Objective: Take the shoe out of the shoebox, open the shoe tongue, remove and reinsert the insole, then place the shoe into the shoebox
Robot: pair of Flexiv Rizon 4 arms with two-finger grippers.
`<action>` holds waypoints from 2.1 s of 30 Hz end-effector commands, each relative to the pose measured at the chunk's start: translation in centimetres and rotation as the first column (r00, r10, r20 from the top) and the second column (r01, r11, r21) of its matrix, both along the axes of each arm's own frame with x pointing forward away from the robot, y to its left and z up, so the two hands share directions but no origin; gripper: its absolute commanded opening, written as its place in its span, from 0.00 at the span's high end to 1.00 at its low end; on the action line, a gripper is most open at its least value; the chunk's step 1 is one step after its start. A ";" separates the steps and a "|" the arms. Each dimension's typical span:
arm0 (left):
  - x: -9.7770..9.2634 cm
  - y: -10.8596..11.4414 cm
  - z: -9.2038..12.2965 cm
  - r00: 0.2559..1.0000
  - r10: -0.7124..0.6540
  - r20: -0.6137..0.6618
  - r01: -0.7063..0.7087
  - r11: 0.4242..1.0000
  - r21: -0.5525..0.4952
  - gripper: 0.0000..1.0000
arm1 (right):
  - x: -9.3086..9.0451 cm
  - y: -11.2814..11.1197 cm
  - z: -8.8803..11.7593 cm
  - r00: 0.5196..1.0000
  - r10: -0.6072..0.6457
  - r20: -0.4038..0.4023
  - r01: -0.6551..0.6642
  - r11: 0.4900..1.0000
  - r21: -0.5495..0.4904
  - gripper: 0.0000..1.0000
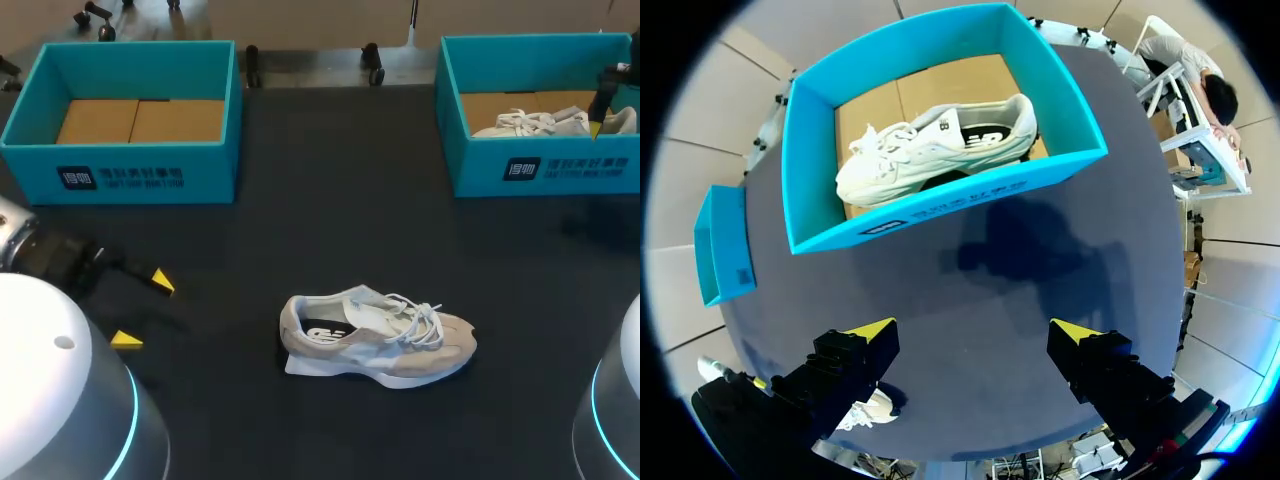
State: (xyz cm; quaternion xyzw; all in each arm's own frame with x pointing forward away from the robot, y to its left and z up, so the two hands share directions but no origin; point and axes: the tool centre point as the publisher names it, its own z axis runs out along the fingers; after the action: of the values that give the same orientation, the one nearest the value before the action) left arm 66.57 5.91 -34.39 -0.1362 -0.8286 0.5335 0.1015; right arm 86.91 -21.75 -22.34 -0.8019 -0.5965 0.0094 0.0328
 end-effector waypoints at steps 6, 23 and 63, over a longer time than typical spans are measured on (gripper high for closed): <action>1.6 1.2 -1.8 0.987 0.153 -0.055 -0.157 0.985 -0.077 0.00 | -0.1 0.0 0.0 1.000 -0.002 0.003 0.002 1.000 0.000 0.00; 1.9 2.5 -2.9 0.971 0.208 -0.122 -0.224 0.964 -0.143 0.00 | -0.1 0.0 0.0 1.000 -0.002 0.003 0.002 1.000 0.000 0.00; -0.4 -6.5 -5.3 0.932 0.324 -0.164 -0.347 0.928 -0.137 0.00 | -0.1 0.0 0.0 1.000 -0.002 0.003 0.002 1.000 0.000 0.00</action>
State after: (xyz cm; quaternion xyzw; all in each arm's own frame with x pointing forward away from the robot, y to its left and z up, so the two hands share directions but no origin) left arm 66.37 -0.57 -39.65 0.0357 -0.7838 0.6173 0.0569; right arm 86.91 -21.75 -22.34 -0.8019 -0.5965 0.0094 0.0328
